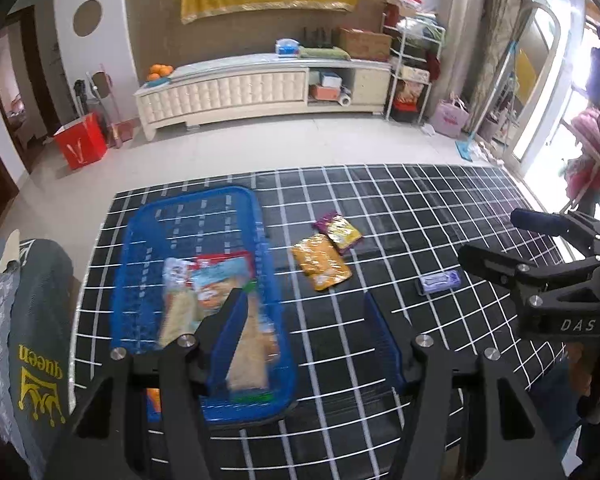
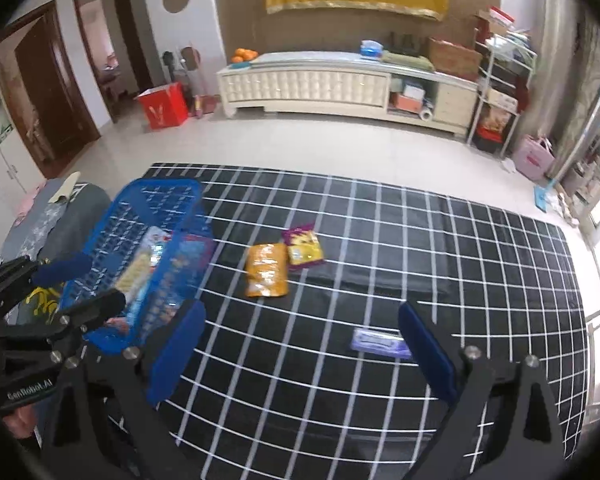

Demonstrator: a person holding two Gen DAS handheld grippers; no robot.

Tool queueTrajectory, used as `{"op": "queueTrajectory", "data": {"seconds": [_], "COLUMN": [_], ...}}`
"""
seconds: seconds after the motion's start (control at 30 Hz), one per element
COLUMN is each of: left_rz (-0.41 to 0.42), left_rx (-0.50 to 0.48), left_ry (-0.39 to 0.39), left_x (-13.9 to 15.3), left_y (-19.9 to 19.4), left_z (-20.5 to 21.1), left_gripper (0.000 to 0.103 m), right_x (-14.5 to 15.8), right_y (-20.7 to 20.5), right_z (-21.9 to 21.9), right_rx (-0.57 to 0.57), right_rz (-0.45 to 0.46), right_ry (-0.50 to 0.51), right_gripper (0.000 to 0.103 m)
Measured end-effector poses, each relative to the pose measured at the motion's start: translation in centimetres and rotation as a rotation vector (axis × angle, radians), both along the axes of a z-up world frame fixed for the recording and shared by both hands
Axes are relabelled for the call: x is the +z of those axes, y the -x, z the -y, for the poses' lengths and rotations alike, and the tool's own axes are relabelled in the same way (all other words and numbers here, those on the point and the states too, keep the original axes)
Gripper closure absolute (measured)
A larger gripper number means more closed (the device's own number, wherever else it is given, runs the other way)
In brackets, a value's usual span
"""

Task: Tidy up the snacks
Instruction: 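Withdraw both tools from the basket toward the orange and purple packets, then lower the left gripper onto the orange sauce packet and close it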

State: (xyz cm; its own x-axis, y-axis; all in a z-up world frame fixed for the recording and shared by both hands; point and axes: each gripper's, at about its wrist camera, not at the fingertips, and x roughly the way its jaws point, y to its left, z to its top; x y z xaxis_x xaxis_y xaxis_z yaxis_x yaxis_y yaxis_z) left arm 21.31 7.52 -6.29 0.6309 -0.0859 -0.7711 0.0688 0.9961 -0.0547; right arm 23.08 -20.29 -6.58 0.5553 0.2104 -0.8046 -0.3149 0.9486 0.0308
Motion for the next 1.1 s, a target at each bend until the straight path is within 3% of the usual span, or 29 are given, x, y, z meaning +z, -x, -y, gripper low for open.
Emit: {"op": "queueTrajectory", "data": {"seconds": [0.17, 0.4, 0.57, 0.77, 1.1], "left_rz": [-0.027, -0.104, -0.149, -0.222, -0.305], "left_rx": [-0.018, 0.061, 0.113, 0.138, 0.148], "left_ry": [0.018, 0.087, 0.028, 0.016, 0.04], "left_x": [-1.3, -4.5, -7.8, -11.7, -16.8], "left_y": [-2.5, -6.7, -9.6, -13.0, -17.6], "left_z": [3.3, 5.3, 6.5, 6.7, 5.8], "left_gripper": [0.045, 0.045, 0.045, 0.045, 0.045], "right_x": [-1.0, -3.6, -6.8, -10.2, -12.3], "right_y": [-1.6, -4.6, -7.0, -9.5, -12.1], "right_z": [2.4, 4.7, 5.0, 5.1, 5.1], "right_rx": [-0.025, -0.029, -0.02, -0.014, 0.006], "right_rz": [-0.01, -0.042, -0.091, -0.152, -0.158], "right_ry": [0.021, 0.036, 0.039, 0.043, 0.044], "right_gripper": [0.004, 0.004, 0.004, 0.004, 0.004]}}
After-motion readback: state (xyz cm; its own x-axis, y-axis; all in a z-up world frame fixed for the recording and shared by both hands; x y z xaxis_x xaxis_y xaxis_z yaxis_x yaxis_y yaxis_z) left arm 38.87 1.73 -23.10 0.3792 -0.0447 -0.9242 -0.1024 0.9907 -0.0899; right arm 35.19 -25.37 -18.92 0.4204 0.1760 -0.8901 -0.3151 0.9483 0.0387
